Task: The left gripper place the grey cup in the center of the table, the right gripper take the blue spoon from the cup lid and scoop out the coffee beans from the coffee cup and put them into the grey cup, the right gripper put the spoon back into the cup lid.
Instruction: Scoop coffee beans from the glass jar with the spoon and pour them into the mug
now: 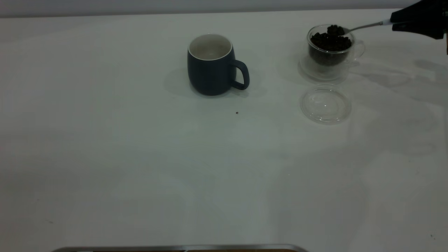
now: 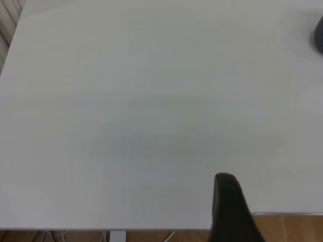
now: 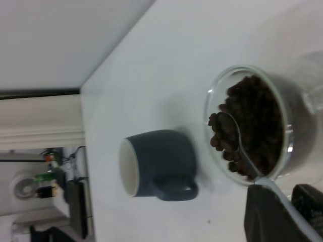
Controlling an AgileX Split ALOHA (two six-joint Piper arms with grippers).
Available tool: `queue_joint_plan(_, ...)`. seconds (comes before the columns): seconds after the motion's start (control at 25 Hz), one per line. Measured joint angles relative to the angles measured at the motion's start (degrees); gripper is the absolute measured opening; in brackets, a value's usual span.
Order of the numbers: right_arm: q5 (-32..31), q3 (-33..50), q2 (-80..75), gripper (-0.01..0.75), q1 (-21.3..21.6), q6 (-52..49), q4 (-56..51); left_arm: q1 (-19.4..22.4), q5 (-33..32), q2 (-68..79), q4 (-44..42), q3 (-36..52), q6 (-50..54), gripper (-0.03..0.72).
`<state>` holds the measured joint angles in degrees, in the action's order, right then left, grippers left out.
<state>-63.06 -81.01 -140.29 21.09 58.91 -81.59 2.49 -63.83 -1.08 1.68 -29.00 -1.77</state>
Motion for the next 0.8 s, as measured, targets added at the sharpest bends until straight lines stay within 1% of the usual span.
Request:
queue_joint_plan(0.16, -2.3, 0.0, 0.0, 0.102, 0.2, 0.7, -0.7, 0.0, 0.0, 0.0, 0.0, 0.0, 0.0, 0.507)
queue_joint_plan(0.4, -2.4, 0.0, 0.0, 0.102, -0.1, 1.1, -1.2, 0.0, 0.0, 0.0, 0.0, 0.0, 0.0, 0.507)
queue_joint_plan(0.48, -2.4, 0.0, 0.0, 0.102, -0.8, 1.1, -1.6, 0.0, 0.0, 0.0, 0.0, 0.0, 0.0, 0.507)
queue_joint_plan(0.64, -2.4, 0.0, 0.0, 0.102, -3.7, 1.1, -2.5, 0.0, 0.0, 0.0, 0.0, 0.0, 0.0, 0.507)
queue_joint_plan(0.8, -2.4, 0.0, 0.0, 0.102, -7.7, 0.9, -4.6, 0.0, 0.0, 0.0, 0.0, 0.0, 0.1, 0.507)
